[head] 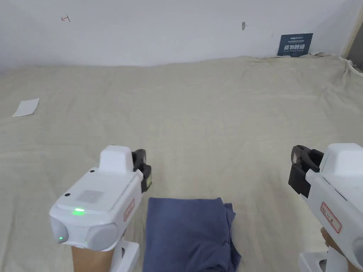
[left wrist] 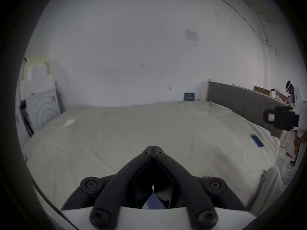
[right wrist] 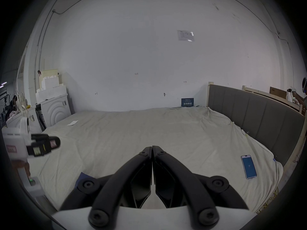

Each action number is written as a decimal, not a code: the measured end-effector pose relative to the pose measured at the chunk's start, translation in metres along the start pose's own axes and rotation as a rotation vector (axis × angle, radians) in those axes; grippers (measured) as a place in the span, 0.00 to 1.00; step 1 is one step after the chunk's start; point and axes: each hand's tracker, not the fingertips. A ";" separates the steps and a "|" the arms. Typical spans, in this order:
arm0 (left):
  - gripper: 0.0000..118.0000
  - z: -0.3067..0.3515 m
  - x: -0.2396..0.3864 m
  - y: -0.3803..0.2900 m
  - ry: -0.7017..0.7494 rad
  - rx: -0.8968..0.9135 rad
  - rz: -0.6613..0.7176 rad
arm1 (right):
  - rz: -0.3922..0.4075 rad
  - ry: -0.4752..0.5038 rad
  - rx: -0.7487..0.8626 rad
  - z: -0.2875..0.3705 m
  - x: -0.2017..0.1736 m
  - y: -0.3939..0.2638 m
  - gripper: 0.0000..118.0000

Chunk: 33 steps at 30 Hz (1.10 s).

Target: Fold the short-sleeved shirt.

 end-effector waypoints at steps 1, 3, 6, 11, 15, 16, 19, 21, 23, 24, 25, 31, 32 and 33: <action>0.00 0.001 -0.009 0.002 0.028 0.010 -0.002 | 0.002 0.000 0.004 0.000 -0.002 0.000 0.01; 0.00 0.005 -0.023 0.002 0.072 0.040 -0.005 | 0.010 -0.004 0.014 -0.002 -0.001 -0.003 0.01; 0.00 0.009 -0.042 0.001 0.120 0.059 0.009 | 0.013 -0.013 0.030 -0.002 -0.004 -0.005 0.01; 0.00 0.014 -0.066 -0.004 0.172 0.058 0.057 | 0.034 -0.042 0.066 -0.002 -0.012 -0.010 0.01; 0.00 0.018 -0.077 -0.009 0.196 0.046 0.075 | 0.024 -0.067 0.102 -0.006 -0.022 -0.017 0.00; 0.00 0.019 -0.080 -0.011 0.200 0.042 0.077 | 0.022 -0.069 0.108 -0.008 -0.025 -0.020 0.01; 0.00 0.021 -0.087 -0.014 0.210 0.036 0.084 | 0.018 -0.063 0.108 -0.012 -0.043 -0.026 0.01; 0.00 0.022 -0.090 -0.015 0.212 0.034 0.095 | 0.021 -0.047 0.091 -0.017 -0.052 -0.032 0.01; 0.00 0.022 -0.092 -0.017 0.214 0.028 0.099 | 0.022 -0.025 0.067 -0.023 -0.062 -0.041 0.01; 0.00 0.022 -0.093 -0.019 0.216 0.025 0.099 | 0.020 -0.018 0.054 -0.027 -0.067 -0.046 0.01; 0.00 0.022 -0.094 -0.020 0.216 0.022 0.100 | 0.015 -0.013 0.033 -0.030 -0.071 -0.050 0.01; 0.00 0.022 -0.098 -0.029 0.213 -0.003 0.108 | 0.006 0.017 -0.074 -0.051 -0.102 -0.083 0.01; 0.00 0.021 -0.098 -0.030 0.214 -0.008 0.111 | 0.001 0.024 -0.104 -0.054 -0.105 -0.089 0.01; 0.00 0.021 -0.100 -0.032 0.213 -0.014 0.115 | 0.009 0.028 -0.122 -0.058 -0.110 -0.097 0.01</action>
